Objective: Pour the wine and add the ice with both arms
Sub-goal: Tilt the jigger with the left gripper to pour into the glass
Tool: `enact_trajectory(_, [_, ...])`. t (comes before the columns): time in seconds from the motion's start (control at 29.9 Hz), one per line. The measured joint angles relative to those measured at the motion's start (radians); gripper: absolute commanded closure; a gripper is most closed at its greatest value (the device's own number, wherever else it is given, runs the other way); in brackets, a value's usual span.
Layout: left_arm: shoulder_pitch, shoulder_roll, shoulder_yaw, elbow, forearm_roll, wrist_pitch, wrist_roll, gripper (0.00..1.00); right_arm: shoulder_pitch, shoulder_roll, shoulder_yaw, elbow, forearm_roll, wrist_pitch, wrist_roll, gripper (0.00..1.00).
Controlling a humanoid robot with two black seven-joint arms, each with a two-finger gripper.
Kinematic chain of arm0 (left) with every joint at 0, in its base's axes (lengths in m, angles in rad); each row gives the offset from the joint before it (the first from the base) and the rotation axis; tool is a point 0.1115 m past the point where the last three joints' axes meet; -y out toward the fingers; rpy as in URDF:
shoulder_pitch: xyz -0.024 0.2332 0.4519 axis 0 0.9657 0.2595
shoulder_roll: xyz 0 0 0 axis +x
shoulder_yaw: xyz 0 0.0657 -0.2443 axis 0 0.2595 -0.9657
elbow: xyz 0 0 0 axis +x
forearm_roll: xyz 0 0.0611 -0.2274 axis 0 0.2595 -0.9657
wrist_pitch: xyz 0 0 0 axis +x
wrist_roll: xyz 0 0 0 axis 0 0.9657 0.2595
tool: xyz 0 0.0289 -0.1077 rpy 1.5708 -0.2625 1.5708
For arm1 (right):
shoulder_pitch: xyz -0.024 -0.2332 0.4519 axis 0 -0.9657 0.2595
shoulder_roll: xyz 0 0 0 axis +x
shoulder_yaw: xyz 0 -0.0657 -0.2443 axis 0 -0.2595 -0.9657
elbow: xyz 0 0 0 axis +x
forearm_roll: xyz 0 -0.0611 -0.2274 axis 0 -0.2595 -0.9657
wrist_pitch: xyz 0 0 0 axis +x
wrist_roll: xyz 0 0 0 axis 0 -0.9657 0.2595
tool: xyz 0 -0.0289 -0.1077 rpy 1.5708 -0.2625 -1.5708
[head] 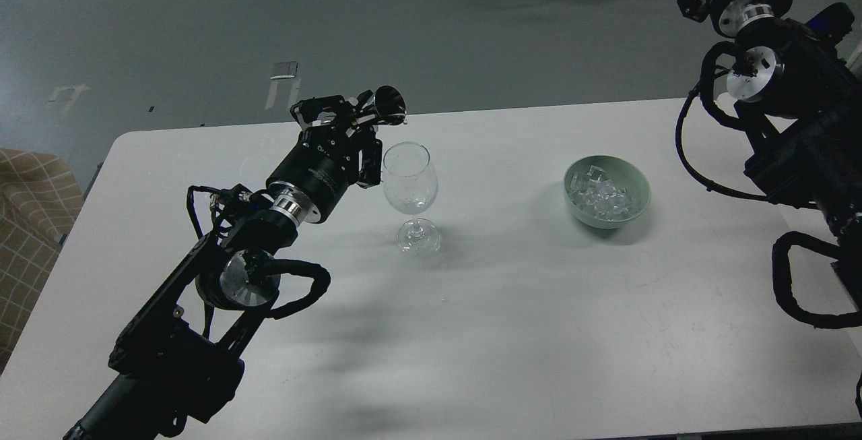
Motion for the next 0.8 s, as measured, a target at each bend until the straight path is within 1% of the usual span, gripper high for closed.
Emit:
enact_trajectory(0.43, [-0.004,0.001,0.000,0.002,0.067,-0.002,-0.001,0.91,0.001,0.003,0.000,0.001,0.000,0.000,0.000,0.00])
enact_trajectory(0.67, [-0.001,0.001,0.001,0.003,0.124,-0.015,-0.001,0.91,0.001,0.006,0.000,0.002,0.000,-0.003,0.000,0.00])
enact_trajectory(0.8, [-0.007,0.003,0.002,0.021,0.160,-0.017,0.001,0.90,0.001,0.007,0.000,0.003,0.000,-0.003,0.000,0.00])
